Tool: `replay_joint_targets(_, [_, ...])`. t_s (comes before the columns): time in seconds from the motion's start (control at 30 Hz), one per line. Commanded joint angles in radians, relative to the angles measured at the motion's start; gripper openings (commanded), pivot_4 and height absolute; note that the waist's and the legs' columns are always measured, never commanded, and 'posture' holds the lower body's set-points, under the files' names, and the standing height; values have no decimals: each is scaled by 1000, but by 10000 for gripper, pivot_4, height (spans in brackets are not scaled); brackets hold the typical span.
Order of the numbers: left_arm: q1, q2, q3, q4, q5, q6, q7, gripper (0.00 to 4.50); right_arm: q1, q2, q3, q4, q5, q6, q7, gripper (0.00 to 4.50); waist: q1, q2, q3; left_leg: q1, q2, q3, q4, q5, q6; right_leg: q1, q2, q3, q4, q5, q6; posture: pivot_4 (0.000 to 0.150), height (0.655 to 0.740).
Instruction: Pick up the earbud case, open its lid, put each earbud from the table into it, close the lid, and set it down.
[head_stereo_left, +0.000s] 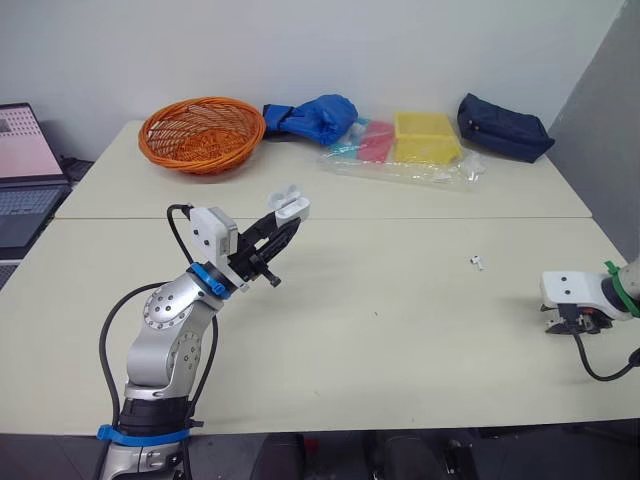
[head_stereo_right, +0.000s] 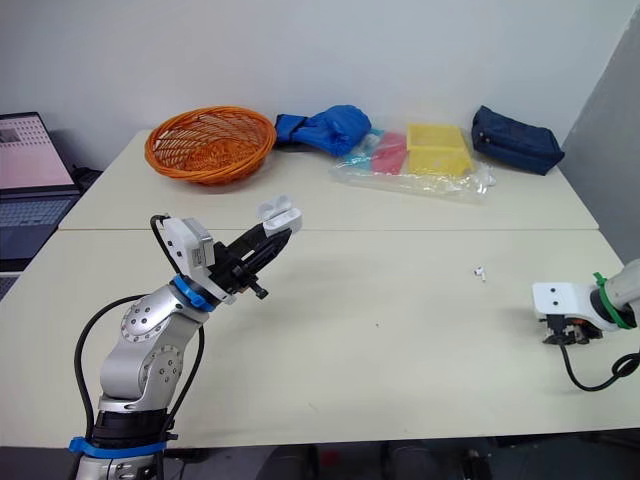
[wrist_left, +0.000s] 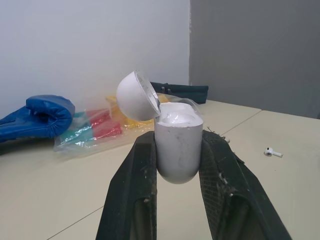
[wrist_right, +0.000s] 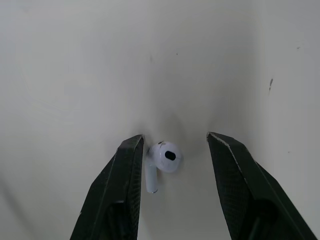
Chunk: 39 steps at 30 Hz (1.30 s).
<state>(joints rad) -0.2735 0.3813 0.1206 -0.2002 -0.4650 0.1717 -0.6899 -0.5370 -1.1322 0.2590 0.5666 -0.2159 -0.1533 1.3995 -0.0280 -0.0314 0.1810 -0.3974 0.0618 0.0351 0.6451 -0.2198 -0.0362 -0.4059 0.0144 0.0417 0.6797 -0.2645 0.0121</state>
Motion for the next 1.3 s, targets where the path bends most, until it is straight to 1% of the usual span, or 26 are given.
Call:
replay_joint_targets(0.03, [-14,2,9,-21,-12,-13,-1,7764,0,-22,3,17,-27,9,9,20723,0,0,0,0,0,0,0,0,0,0,0,0,0,0,0,1500,7400])
replay_joint_targets(0.33, [-21,6,10,-10,-8,-16,-4,7764,-25,-15,24,48,-69,14,-6,20723,0,0,0,0,0,0,0,0,0,0,0,0,0,0,0,1500,7400])
replay_joint_targets(0.43, [-23,4,9,-9,-8,-16,-1,7764,-21,-21,29,48,-82,8,-2,15327,0,0,0,0,0,0,0,0,0,0,0,0,0,0,0,1500,7400])
replay_joint_targets(0.53, [-25,4,10,-9,-9,-16,-2,7764,-17,-9,15,52,-70,10,-17,5777,-1,0,0,0,0,1,1,0,0,0,0,1,0,0,1,1500,7400])
replay_joint_targets(0.57, [-26,4,10,-7,-9,-17,-2,7764,-18,-5,14,57,-68,7,-19,4177,-1,0,0,0,0,1,1,0,0,0,0,1,0,1,1,1500,7400])
replay_joint_targets(0.9, [-33,4,8,9,-7,-22,-10,7764,-8,11,-19,14,-9,45,14,4199,-3,0,0,1,0,2,0,0,0,0,0,1,0,1,1,1500,7400])
replay_joint_targets(1.0, [-32,5,6,9,-6,-22,-13,7764,15,5,-48,-102,87,86,111,4199,-4,0,0,1,0,1,0,0,0,0,0,1,0,1,1,1500,7400])
replay_joint_targets(1.07, [-27,6,5,10,-5,-24,-20,7764,-2,33,-84,-276,220,301,182,4199,-8,0,0,1,1,1,-1,0,0,0,1,1,0,1,1,1500,7400])
replay_joint_targets(1.13, [-26,5,-5,18,-1,-32,-35,7764,-62,77,-100,-489,379,634,205,4199,-16,1,0,1,1,0,-1,0,0,-1,1,2,1,1,1,1500,7400])
replay_joint_targets(1.17, [-27,1,-13,24,0,-36,-43,7764,-109,124,-118,-586,490,813,170,4199,-19,1,0,1,1,-1,-1,0,0,-1,1,2,2,1,1,1500,7400])
replay_joint_targets(1.2, [-28,-3,-24,28,5,-41,-51,7764,-174,208,-165,-664,614,1010,89,4199,-25,1,0,1,1,-1,-1,0,0,-1,1,2,2,1,1,1500,7400])
replay_joint_targets(1.23, [-29,-6,-31,31,8,-45,-57,7764,-217,269,-204,-713,694,1143,25,4199,-27,1,1,1,2,-3,-1,0,0,-1,2,2,3,1,0,1500,7400])
replay_joint_targets(1.27, [-33,-9,-37,36,12,-51,-65,7764,-274,362,-267,-745,773,1278,-59,4199,-26,1,1,1,2,-4,0,0,0,-1,2,2,3,2,-1,1500,7400])
replay_joint_targets(1.3, [-38,-12,-40,42,13,-55,-65,7764,-308,433,-320,-768,812,1356,-136,4199,-23,1,1,0,2,-4,0,0,0,-1,2,-1,3,2,-1,1500,7400])
